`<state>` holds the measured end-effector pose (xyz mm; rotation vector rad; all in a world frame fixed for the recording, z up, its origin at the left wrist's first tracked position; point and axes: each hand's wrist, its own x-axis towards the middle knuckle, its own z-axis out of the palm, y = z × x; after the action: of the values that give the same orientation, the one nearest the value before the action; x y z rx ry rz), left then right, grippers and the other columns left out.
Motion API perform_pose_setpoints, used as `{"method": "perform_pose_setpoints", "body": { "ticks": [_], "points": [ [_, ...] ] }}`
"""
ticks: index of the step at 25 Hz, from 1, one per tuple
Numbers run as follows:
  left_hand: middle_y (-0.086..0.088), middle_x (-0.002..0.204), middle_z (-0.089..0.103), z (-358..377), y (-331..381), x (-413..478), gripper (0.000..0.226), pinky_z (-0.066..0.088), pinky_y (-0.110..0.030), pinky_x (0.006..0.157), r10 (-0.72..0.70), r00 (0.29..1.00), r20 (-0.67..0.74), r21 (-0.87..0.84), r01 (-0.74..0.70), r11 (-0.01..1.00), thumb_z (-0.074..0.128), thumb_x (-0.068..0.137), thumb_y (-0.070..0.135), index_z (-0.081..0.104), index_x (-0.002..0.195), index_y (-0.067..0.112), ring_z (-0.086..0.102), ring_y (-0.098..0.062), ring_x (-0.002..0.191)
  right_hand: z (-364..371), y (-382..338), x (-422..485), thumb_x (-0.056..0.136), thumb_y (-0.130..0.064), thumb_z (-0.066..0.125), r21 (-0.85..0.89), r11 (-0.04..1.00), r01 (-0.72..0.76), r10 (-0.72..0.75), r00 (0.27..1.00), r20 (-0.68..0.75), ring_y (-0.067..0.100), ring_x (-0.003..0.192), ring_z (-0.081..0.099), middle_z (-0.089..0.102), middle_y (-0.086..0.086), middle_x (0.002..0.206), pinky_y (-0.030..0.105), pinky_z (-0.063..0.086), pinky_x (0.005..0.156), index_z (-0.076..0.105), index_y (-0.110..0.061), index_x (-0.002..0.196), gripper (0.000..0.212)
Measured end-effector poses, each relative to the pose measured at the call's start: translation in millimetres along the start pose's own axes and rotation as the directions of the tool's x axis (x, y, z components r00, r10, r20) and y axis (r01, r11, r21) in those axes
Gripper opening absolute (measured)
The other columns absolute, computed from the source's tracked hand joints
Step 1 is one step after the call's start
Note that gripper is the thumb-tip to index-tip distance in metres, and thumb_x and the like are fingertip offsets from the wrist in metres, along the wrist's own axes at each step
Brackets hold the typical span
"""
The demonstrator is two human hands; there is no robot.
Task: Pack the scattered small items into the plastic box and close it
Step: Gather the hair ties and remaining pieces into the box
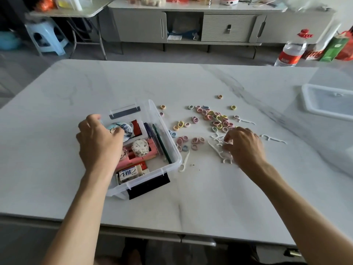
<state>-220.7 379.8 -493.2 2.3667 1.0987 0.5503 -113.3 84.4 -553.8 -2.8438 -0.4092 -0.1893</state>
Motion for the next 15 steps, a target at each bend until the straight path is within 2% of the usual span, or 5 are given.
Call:
{"method": "perform_pose_setpoints", "body": {
  "ticks": [2,5,8,12,15],
  "points": [
    [-0.018,0.134,0.047,1,-7,5,0.049,0.040,-0.045,0.094,0.023,1.000,-0.015,-0.016,-0.023,1.000,0.064,0.087,0.020,0.042,0.131,0.009,0.046,-0.041,0.121,-5,-3,2,0.079,-0.025,0.075,0.102,0.994,-0.030,0.036,0.998,-0.054,0.030,0.086,0.062,0.070,0.005,0.092,0.031,0.039,0.063,0.068,-0.019,0.087,0.013],
    [-0.021,0.122,0.060,-3,-22,20,0.037,0.043,-0.043,0.090,-0.042,0.999,0.013,-0.038,0.042,0.998,0.060,0.088,0.013,0.051,0.122,0.004,0.054,-0.042,0.114,-11,-12,5,0.075,-0.021,0.076,0.389,0.913,-0.119,0.155,0.986,-0.063,0.026,0.070,0.062,0.068,0.001,0.071,0.036,0.050,0.063,0.065,-0.017,0.077,0.011],
    [-0.018,0.110,0.068,-3,-33,25,0.030,0.047,-0.039,0.084,-0.070,0.994,0.080,-0.058,0.075,0.995,0.055,0.087,0.010,0.062,0.115,0.007,0.060,-0.040,0.103,-10,-23,7,0.075,-0.020,0.076,0.563,0.808,-0.171,0.200,0.980,0.010,0.018,0.063,0.061,0.067,-0.004,0.065,0.029,0.045,0.061,0.067,-0.018,0.074,0.010],
    [-0.013,0.111,0.069,-2,-39,29,0.035,0.048,-0.038,0.089,-0.097,0.992,0.084,-0.169,0.110,0.980,0.056,0.086,0.011,0.062,0.120,0.011,0.061,-0.034,0.105,-2,-32,10,0.081,-0.023,0.072,0.662,0.717,-0.217,0.184,0.976,0.120,0.021,0.055,0.055,0.068,0.007,0.067,0.030,0.043,0.062,0.070,-0.019,0.077,0.006],
    [-0.015,0.113,0.068,0,-40,32,0.037,0.050,-0.040,0.090,-0.102,0.991,0.086,-0.197,0.118,0.973,0.056,0.084,0.012,0.062,0.121,0.010,0.061,-0.035,0.106,2,-33,12,0.081,-0.027,0.073,0.609,0.751,-0.253,0.228,0.966,0.120,0.012,0.051,0.047,0.062,0.005,0.059,0.027,0.036,0.056,0.069,-0.018,0.073,0.012]
  ]
}}
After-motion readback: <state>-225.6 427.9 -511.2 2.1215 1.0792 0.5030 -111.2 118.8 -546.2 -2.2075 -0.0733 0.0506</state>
